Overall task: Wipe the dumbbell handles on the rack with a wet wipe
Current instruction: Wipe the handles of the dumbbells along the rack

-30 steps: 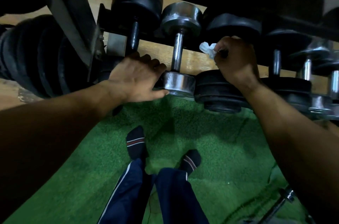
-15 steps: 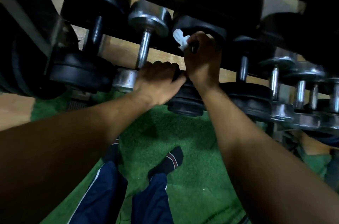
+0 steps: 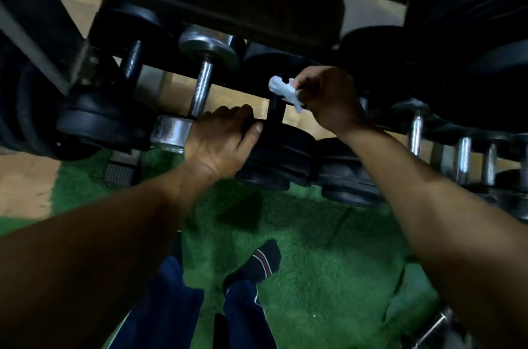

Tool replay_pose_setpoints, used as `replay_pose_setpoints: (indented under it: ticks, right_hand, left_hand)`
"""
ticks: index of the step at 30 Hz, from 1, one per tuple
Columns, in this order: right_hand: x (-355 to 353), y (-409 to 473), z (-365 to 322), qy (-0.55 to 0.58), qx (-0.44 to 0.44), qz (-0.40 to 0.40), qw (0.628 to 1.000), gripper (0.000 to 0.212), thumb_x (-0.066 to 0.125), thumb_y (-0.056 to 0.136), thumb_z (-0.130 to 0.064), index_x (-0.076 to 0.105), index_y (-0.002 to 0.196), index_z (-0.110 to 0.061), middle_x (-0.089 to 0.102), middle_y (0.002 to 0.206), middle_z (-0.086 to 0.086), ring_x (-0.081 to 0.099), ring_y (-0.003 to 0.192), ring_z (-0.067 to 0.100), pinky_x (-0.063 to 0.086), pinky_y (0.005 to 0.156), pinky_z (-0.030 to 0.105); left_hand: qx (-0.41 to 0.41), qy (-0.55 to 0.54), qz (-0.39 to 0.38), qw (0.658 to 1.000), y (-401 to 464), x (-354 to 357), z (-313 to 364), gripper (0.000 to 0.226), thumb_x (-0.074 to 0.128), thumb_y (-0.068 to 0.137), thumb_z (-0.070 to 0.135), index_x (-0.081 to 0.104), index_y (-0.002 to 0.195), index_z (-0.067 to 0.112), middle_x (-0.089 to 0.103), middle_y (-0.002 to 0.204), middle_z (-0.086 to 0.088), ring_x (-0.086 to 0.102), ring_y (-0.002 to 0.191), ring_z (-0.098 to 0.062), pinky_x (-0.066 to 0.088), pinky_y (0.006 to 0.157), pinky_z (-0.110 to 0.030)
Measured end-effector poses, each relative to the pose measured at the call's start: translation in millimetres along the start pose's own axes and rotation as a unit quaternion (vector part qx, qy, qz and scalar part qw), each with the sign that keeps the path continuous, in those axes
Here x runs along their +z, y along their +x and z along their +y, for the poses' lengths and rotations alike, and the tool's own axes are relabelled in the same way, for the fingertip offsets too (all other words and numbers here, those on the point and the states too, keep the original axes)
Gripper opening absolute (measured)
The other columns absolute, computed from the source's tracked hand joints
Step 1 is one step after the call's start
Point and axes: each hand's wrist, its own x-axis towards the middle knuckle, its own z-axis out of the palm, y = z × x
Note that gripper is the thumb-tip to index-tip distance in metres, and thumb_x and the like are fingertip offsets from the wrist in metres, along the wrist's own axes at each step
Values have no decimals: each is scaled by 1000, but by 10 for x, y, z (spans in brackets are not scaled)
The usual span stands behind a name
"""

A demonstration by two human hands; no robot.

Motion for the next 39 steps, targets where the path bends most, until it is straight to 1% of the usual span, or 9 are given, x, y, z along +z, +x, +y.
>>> replay_pose_setpoints:
  ticks: [4, 7, 10, 13, 19, 26, 30, 34, 39]
  right_hand:
    - [98, 34, -198, -51, -104, -169, 979, 18, 64, 87, -24, 79, 90, -14, 76, 93, 0, 70, 88, 12, 54, 81, 32]
    - [103, 108, -248, -125, -43, -282, 950, 21, 61, 90, -18, 79, 100, -15, 74, 103, 6, 69, 96, 21, 54, 87, 38]
    - [149, 180, -239, -133, -27, -302, 944, 18, 62, 83, -32, 78, 88, -26, 74, 89, -3, 70, 86, 16, 53, 74, 26]
    - [196, 225, -227, -183, -88, -251, 947, 22, 65, 89, -37, 66, 69, -29, 58, 73, -12, 62, 76, 12, 39, 62, 19]
    - [281, 106, -128, -229, -101, -26, 968, 16, 58, 88, -31, 68, 96, -22, 56, 93, 2, 57, 75, 27, 35, 64, 27]
    - [114, 79, -174, -182, -107, -159, 964, 24, 64, 81, -37, 77, 98, -26, 58, 102, 4, 60, 91, 23, 47, 76, 31]
    - [234, 76, -71, -263, -113, -108, 952, 27, 57, 93, -15, 67, 118, -12, 57, 118, 13, 58, 101, 28, 43, 80, 31]
    - [301, 51, -6, -186, -70, -23, 980, 26, 52, 97, -31, 67, 117, -22, 56, 104, -4, 56, 88, 3, 44, 76, 16]
    - [303, -7, -12, -154, 29, -11, 988, 13, 63, 88, -19, 74, 83, -13, 69, 86, 10, 68, 85, 27, 34, 63, 17]
  left_hand:
    - [-4, 7, 3, 1000, -2, -1, -34, 50, 32, 101, 47, 64, 102, 9, 64, 83, -14, 61, 70, -39, 27, 60, -33]
    - [2, -1, 15, 1000, -5, 26, -26, 50, 31, 101, 48, 63, 102, 10, 64, 83, -13, 61, 71, -38, 27, 61, -33]
    - [1, -4, 20, 1000, -15, 21, -45, 49, 33, 101, 47, 64, 101, 9, 63, 82, -14, 61, 70, -38, 27, 60, -33]
    - [6, -7, 33, 999, -3, 28, -55, 47, 35, 100, 46, 64, 100, 9, 63, 80, -13, 61, 67, -37, 27, 60, -31]
    - [6, -20, 43, 999, -25, 82, -58, 50, 32, 101, 49, 63, 101, 10, 64, 82, -10, 61, 72, -36, 25, 61, -32]
    - [8, -30, 51, 998, -3, 89, -51, 49, 33, 101, 49, 63, 99, 11, 63, 82, -11, 61, 71, -37, 25, 63, -33]
    - [9, -33, 51, 998, -15, 99, -71, 51, 31, 101, 50, 62, 98, 11, 63, 83, -11, 60, 73, -38, 25, 63, -34]
    - [12, -42, 51, 998, -19, 105, -73, 52, 30, 101, 51, 62, 99, 10, 63, 83, -12, 60, 73, -38, 26, 62, -34]
    - [12, -42, 54, 998, -12, 115, -74, 52, 30, 102, 50, 62, 98, 10, 63, 81, -11, 58, 69, -37, 26, 61, -34]
